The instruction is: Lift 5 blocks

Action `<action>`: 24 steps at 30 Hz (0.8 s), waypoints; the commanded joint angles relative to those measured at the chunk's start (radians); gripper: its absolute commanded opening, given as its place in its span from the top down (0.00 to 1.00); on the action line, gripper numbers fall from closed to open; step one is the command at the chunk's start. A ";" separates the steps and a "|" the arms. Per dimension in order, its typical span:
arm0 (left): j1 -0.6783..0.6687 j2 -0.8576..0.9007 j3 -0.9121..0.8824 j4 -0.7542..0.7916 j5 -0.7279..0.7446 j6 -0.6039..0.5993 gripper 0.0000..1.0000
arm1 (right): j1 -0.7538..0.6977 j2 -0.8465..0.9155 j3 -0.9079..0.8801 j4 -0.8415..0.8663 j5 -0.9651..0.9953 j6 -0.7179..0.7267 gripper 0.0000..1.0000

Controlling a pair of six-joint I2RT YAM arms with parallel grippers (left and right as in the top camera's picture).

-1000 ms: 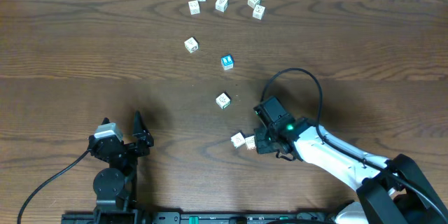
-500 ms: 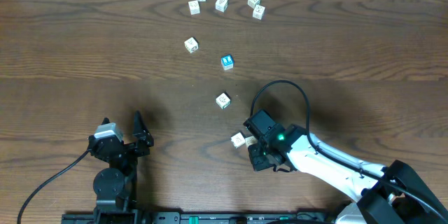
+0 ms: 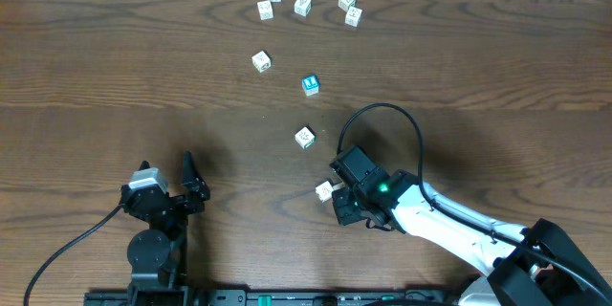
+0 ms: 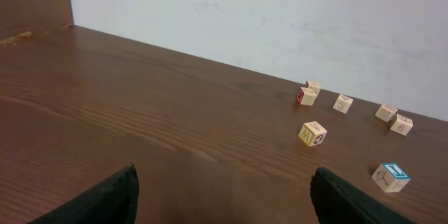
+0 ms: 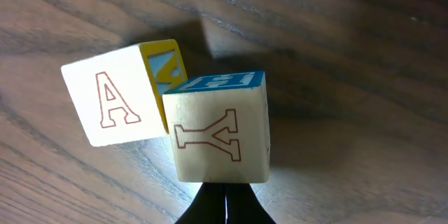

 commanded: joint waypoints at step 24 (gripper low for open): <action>-0.002 -0.006 -0.024 -0.031 -0.012 0.006 0.21 | 0.008 -0.001 -0.004 0.084 -0.080 -0.008 0.99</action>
